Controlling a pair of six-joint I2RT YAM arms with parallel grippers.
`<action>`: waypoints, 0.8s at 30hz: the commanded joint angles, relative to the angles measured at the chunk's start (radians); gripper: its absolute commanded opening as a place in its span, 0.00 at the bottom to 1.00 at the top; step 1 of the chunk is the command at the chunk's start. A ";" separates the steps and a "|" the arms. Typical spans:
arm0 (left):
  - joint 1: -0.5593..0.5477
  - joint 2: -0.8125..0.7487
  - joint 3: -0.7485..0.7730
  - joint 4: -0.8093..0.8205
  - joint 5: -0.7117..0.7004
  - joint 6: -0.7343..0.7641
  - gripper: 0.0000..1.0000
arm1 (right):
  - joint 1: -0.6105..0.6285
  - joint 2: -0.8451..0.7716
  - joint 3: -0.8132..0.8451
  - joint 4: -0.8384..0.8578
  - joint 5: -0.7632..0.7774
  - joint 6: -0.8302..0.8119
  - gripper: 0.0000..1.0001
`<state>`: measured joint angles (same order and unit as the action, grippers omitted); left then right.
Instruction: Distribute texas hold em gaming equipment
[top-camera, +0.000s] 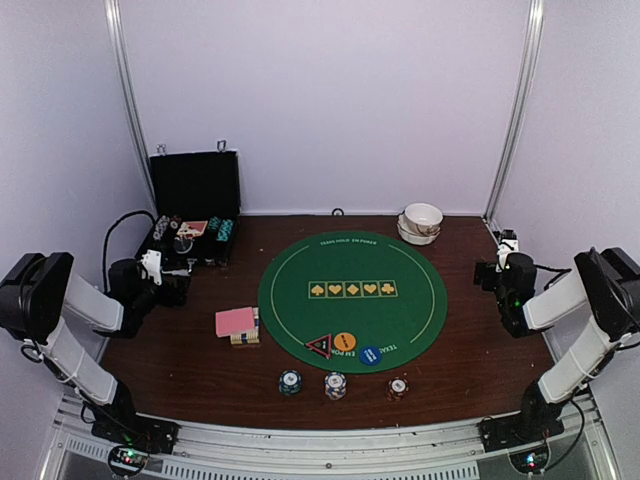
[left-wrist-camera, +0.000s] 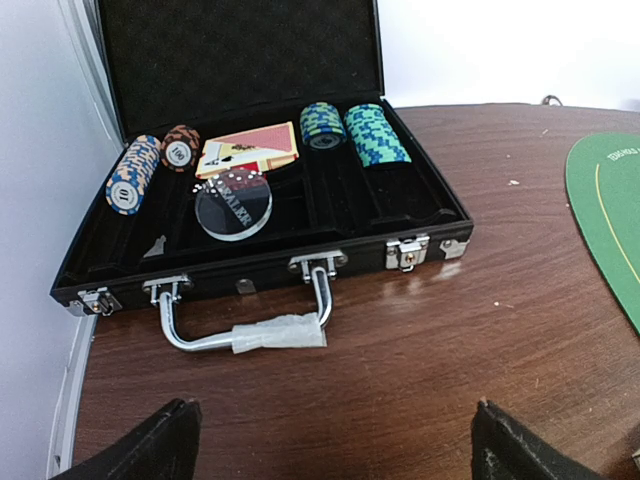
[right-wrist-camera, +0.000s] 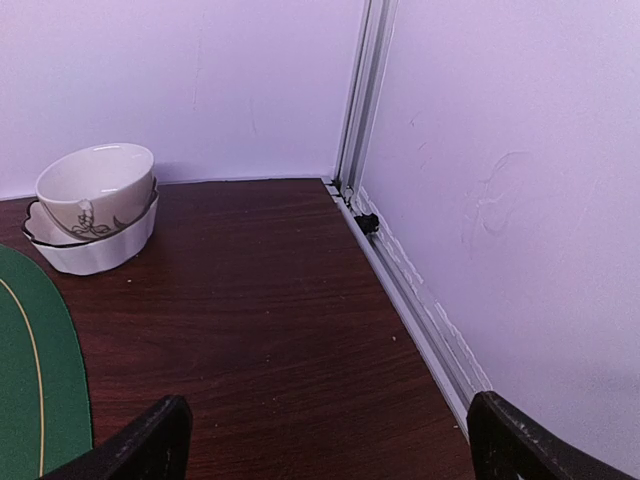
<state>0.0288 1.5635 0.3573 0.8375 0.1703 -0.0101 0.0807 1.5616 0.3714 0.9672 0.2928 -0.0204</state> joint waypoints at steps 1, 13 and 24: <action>-0.003 0.007 -0.003 0.050 -0.008 -0.004 0.97 | -0.006 0.002 0.003 0.019 -0.003 -0.006 0.99; -0.002 -0.052 0.042 -0.067 -0.001 -0.004 0.98 | 0.004 -0.050 -0.004 -0.026 0.036 0.001 0.99; 0.002 -0.225 0.357 -0.863 0.013 0.102 0.98 | 0.045 -0.379 0.219 -0.635 0.131 0.050 1.00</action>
<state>0.0288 1.3624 0.5747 0.3580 0.1680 0.0360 0.1184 1.2892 0.4557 0.6666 0.3820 -0.0273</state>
